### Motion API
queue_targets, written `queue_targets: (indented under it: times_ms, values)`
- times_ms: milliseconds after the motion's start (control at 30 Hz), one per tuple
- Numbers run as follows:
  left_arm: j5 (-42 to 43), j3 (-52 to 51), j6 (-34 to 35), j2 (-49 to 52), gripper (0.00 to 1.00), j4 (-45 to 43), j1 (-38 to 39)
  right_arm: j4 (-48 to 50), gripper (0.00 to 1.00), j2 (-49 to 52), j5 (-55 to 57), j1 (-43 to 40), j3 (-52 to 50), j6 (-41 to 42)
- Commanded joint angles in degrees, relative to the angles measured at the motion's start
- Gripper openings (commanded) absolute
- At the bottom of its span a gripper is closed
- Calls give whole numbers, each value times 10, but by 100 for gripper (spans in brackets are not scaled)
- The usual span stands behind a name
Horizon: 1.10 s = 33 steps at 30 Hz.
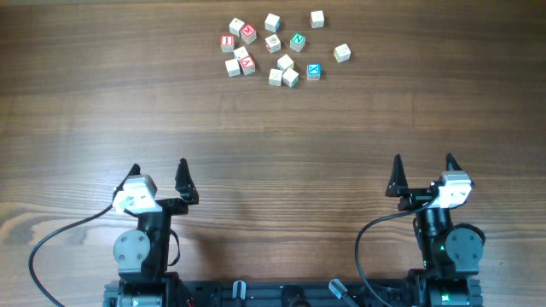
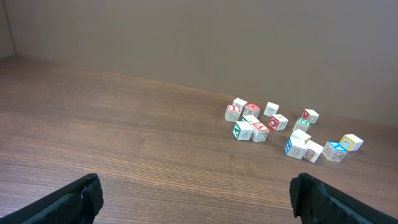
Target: Form a horizontal line
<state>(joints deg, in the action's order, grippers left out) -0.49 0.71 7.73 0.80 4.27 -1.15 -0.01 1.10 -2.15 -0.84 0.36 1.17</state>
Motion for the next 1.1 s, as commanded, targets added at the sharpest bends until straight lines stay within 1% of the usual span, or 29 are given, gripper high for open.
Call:
queue_targets:
  times_ms: [0, 267, 400, 500, 667, 700, 800, 867, 967, 1067]
  values:
    - [9, -4, -11, -4, 100, 0, -4, 1, 100, -8, -9, -1, -1, -8]
    - [12, -4, -10, -4, 100, 0, -4, 1, 100, -8, -9, -1, -1, -8]
    - [31, -4, -9, -4, 100, -2, -4, 1, 100, -8, -10, -1, -1, -8]
    - [61, -3, -9, -4, 100, -3, -4, 1, 100, -8, -9, -1, -1, -8]
    - [71, -3, -8, -4, 100, -4, -4, 1, 100, -8, -9, -1, -1, -8]
    - [78, -3, 1, -4, 100, -6, -4, 1, 100, -8, -9, -1, -1, -8]
    - [101, -3, 19, -4, 100, -14, -4, 1, 100, -8, -9, -1, -1, -8]
    - [110, -3, 20, -4, 100, -23, -4, 0, 99, -8, -10, -1, -1, -8]
    - [113, -3, 37, -4, 100, -50, -4, 1, 100, -8, -9, -1, -1, -8]
    - [128, 7, 37, -4, 100, -62, -4, 1, 100, -8, -9, -1, -1, -8]
